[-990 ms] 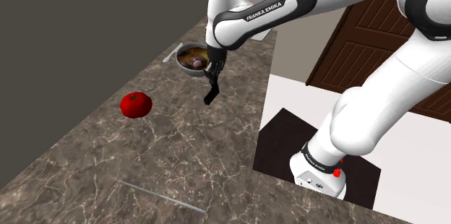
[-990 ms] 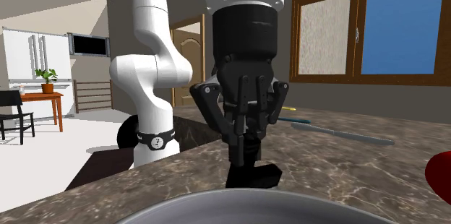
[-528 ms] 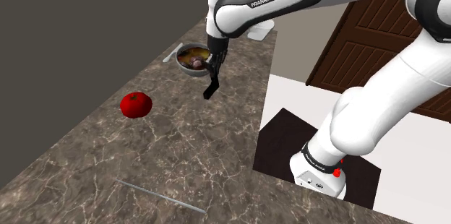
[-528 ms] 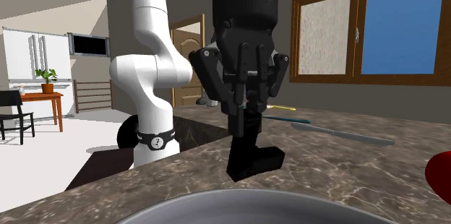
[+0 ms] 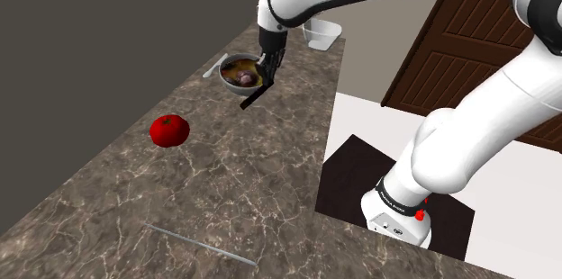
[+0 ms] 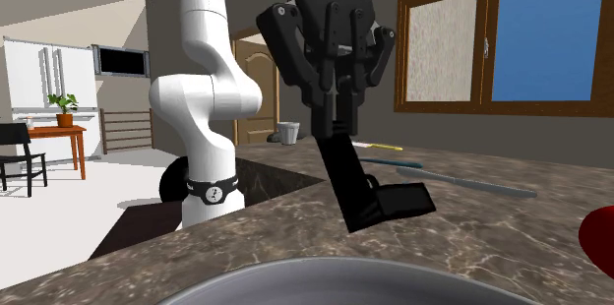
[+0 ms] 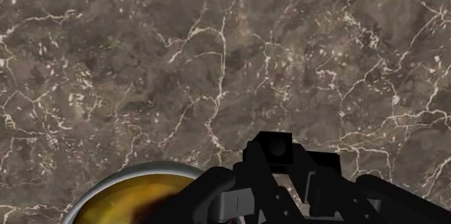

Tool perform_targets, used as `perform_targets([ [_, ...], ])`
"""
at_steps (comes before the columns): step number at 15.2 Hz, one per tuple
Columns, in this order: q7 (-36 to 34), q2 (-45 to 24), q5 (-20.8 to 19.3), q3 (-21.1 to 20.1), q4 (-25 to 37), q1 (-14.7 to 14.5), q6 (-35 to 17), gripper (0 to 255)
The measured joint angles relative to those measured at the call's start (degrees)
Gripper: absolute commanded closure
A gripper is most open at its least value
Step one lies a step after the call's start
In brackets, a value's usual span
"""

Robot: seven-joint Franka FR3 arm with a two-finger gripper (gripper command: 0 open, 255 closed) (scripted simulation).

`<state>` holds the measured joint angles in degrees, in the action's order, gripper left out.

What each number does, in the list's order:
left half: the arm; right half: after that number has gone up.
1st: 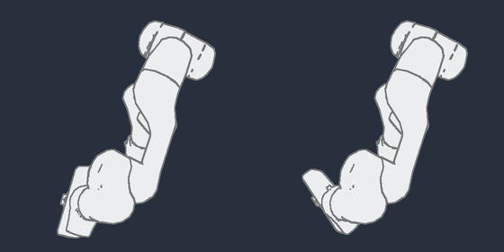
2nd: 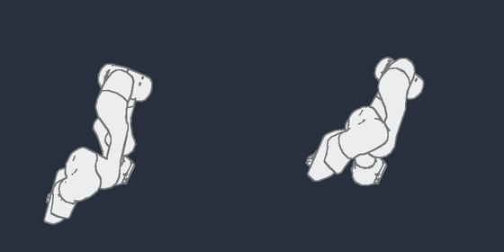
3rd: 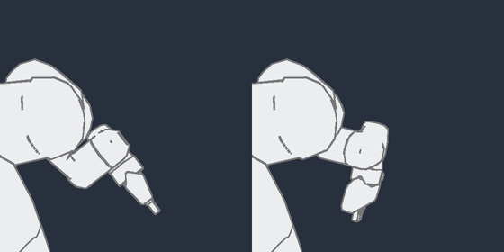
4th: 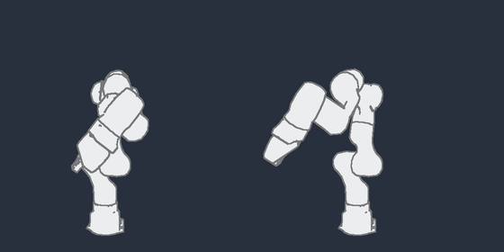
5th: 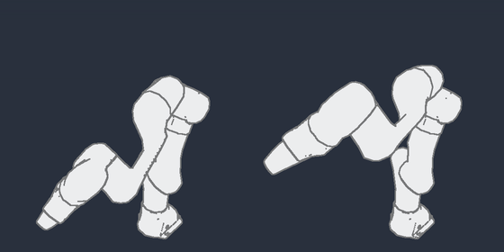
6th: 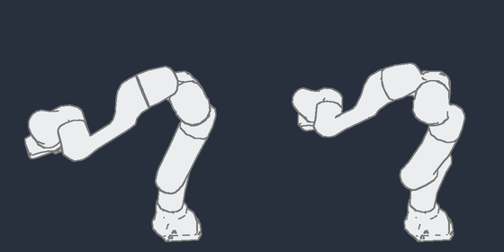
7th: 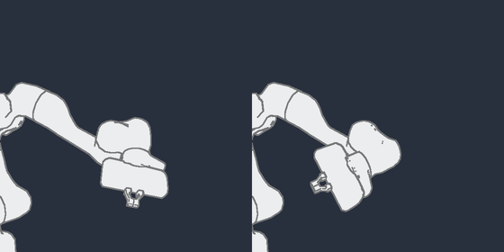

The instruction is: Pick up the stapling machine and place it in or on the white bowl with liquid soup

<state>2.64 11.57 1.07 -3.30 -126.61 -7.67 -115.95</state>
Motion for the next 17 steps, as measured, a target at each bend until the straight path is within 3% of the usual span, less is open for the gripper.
perform_targets([
  [17, 1.0, 0.0, -0.2, 0.8, 12.1, 0.5, 12.1, 255],
])
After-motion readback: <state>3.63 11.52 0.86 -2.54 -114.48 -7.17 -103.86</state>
